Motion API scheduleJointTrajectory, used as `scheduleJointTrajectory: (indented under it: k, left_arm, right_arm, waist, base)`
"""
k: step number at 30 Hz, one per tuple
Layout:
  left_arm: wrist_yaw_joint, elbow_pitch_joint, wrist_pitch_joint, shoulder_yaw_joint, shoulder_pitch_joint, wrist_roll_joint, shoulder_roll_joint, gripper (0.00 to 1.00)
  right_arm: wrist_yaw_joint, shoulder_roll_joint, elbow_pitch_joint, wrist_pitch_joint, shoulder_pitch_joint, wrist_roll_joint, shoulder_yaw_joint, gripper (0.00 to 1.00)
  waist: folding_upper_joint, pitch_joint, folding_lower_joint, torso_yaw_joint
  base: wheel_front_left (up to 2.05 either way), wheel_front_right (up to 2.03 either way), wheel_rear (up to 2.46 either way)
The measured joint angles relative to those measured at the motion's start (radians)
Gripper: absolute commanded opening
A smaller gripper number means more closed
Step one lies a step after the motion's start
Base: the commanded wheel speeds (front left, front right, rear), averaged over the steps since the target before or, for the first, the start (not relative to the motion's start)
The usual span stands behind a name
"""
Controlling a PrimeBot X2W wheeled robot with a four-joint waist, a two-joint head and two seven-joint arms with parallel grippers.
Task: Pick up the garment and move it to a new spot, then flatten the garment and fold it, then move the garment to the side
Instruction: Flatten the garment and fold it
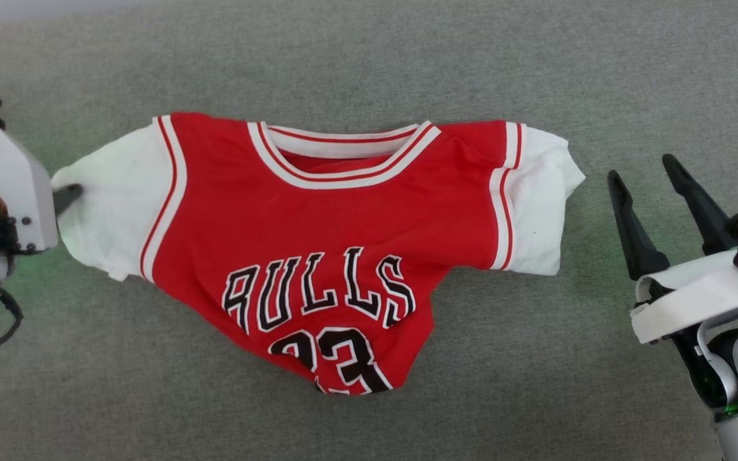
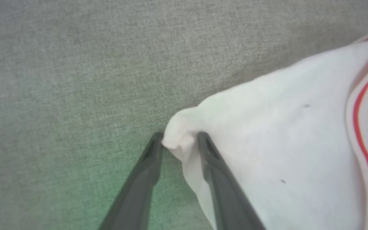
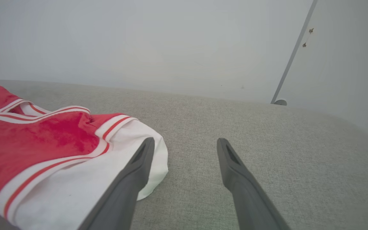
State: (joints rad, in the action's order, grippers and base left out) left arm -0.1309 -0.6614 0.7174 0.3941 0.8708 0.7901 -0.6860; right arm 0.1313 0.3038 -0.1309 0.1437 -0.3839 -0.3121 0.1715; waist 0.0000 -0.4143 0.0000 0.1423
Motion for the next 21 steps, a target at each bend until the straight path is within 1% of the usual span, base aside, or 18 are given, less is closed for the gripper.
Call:
scheduleJointTrajectory:
  k: [4,9,12,21]
  left_arm:
    - [0.001,-0.011,0.003,0.033,0.022,0.024,0.012,0.00]
    - [0.001,-0.022,-0.018,0.072,0.047,0.049,0.026,0.00]
    - [0.001,-0.028,-0.036,0.096,0.061,0.067,0.038,0.00]
    - [0.002,-0.043,-0.079,0.178,0.109,0.104,0.071,0.00]
  right_arm:
    - [0.000,0.009,0.007,-0.089,-0.028,-0.050,0.022,1.00]
    - [0.000,0.042,-0.012,-0.276,-0.112,-0.115,0.071,1.00]
    - [0.000,0.063,-0.051,-0.401,-0.171,-0.132,0.103,1.00]
    - [0.000,0.088,-0.200,-0.757,-0.309,-0.236,0.160,1.00]
  waist:
    - [0.0000,-0.005,0.0000,-0.010]
    - [0.0000,-0.008,0.0000,-0.028]
    - [0.0001,-0.009,0.0000,-0.043]
    - [0.0001,-0.015,0.0000,-0.091]
  base:
    - [0.00,0.00,0.00]
    - [0.00,0.00,0.00]
    - [0.00,0.00,0.00]
    - [0.00,0.00,0.00]
